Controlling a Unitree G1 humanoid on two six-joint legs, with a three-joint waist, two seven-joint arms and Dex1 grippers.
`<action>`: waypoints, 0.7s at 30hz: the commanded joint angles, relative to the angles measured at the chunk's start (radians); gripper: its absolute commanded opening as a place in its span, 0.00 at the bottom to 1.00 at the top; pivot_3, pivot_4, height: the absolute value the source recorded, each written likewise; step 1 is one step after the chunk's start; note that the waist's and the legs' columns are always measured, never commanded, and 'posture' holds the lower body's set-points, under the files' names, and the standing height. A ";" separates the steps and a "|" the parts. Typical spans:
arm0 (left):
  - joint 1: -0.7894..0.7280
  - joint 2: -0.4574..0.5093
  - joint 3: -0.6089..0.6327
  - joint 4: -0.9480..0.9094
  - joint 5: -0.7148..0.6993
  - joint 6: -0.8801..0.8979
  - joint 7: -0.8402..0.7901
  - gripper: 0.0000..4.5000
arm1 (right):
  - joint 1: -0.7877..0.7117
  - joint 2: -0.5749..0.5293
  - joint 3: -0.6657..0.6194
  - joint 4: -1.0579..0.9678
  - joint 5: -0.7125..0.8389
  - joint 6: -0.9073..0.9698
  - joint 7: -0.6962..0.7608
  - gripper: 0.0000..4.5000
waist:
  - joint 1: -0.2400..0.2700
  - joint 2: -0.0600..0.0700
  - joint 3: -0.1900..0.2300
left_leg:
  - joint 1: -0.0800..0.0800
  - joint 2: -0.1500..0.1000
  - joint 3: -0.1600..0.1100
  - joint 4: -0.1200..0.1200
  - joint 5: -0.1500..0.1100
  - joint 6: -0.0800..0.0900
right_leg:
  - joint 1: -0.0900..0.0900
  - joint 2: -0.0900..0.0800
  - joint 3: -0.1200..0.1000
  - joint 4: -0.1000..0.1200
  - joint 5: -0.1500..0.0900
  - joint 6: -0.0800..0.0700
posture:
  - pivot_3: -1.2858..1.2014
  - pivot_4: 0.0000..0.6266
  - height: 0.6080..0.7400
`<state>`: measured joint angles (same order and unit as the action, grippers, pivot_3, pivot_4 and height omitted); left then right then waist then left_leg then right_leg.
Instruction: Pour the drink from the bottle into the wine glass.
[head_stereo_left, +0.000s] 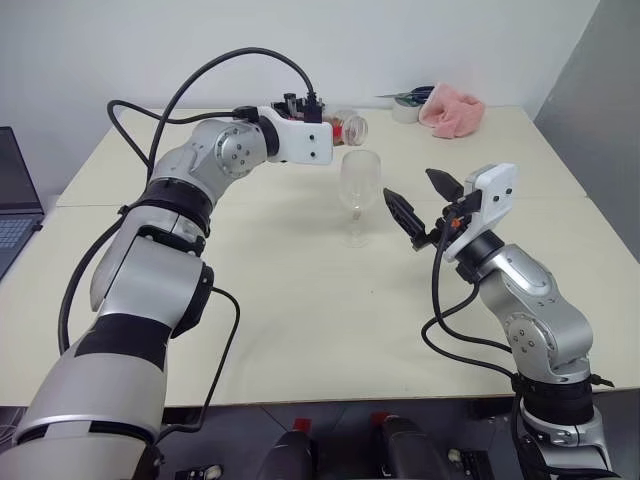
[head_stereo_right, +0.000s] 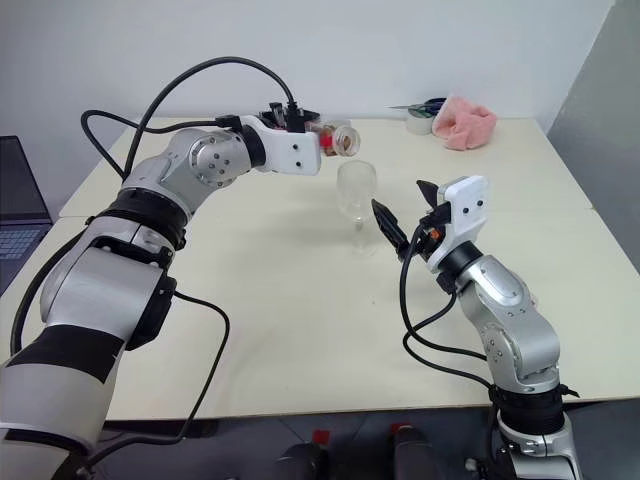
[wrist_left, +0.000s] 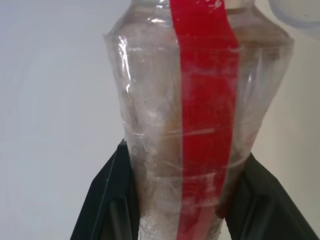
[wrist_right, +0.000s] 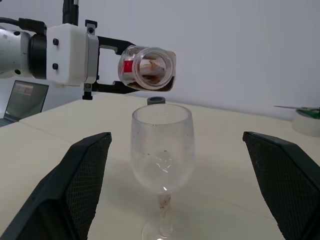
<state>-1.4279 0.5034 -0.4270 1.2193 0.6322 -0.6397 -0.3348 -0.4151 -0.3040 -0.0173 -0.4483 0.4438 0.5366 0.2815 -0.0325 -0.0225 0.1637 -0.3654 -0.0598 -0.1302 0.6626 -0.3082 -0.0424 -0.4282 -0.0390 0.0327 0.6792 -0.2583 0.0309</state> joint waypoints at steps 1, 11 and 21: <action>-0.059 0.020 0.001 -0.012 0.005 -0.009 0.036 0.38 | -0.015 0.005 -0.020 -0.019 0.002 -0.009 -0.001 1.00 | 0.000 0.000 0.000 | 0.000 0.000 0.000 0.000 0.000 0.000 | 0.000 0.000 0.000 0.000 0.000 0.000 | 0.52 0.24 1.00; -0.073 0.023 -0.013 -0.001 0.031 -0.009 0.057 0.38 | -0.016 0.006 -0.019 -0.015 0.002 -0.010 0.001 1.00 | 0.000 0.000 0.000 | 0.000 0.000 0.001 0.000 0.000 0.000 | 0.000 0.000 0.000 0.000 0.000 0.000 | 0.52 0.24 1.00; -0.082 0.029 -0.042 0.009 0.065 -0.011 0.092 0.38 | -0.014 0.005 -0.021 -0.017 0.001 -0.010 0.000 1.00 | 0.000 0.000 0.000 | 0.000 0.000 0.001 0.000 0.000 0.000 | -0.001 0.000 0.001 0.001 0.000 0.000 | 0.52 0.24 1.00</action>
<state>-1.4581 0.5100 -0.4724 1.2378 0.6966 -0.6429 -0.2699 -0.4151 -0.3024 -0.0174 -0.4483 0.4438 0.5366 0.2818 -0.0326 -0.0225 0.1637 -0.3655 -0.0598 -0.1291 0.6626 -0.3082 -0.0424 -0.4294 -0.0389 0.0337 0.6801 -0.2583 0.0309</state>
